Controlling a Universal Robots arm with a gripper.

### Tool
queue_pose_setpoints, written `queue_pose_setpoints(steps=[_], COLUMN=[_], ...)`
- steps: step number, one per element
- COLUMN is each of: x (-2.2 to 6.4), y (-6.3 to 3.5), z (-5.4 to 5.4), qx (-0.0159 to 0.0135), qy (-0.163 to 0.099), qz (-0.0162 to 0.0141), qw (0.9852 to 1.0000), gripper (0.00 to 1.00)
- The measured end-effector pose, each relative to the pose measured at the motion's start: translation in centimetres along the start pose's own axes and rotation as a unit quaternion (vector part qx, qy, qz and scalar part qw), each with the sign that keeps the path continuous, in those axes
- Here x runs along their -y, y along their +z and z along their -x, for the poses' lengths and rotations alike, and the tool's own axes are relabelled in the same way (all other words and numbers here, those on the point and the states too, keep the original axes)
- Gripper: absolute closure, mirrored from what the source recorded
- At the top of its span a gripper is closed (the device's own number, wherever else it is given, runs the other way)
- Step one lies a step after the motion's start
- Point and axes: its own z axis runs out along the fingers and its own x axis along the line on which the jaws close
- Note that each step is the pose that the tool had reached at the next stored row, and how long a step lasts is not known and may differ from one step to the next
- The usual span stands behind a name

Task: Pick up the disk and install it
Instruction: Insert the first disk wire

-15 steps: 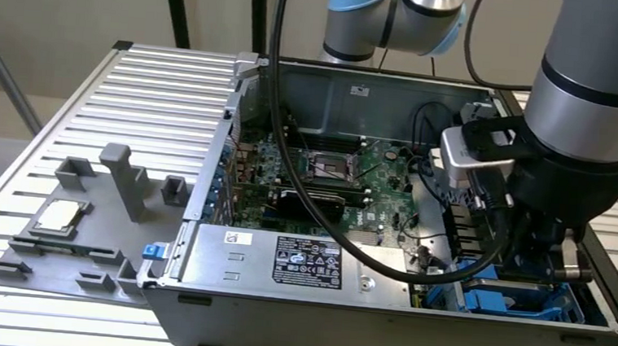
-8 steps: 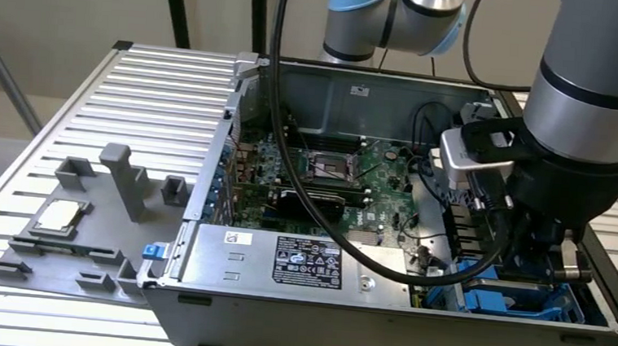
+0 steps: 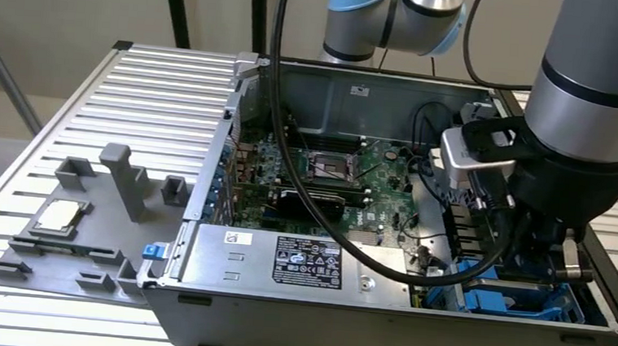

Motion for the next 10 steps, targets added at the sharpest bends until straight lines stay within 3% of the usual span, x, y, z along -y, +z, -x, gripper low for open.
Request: queue_pose_setpoints(steps=[10], x=[0.00], y=[0.03], z=[-0.33], qx=[0.0003], qy=[-0.002], qz=[-0.0002], qw=[1.0000], gripper=[1.00])
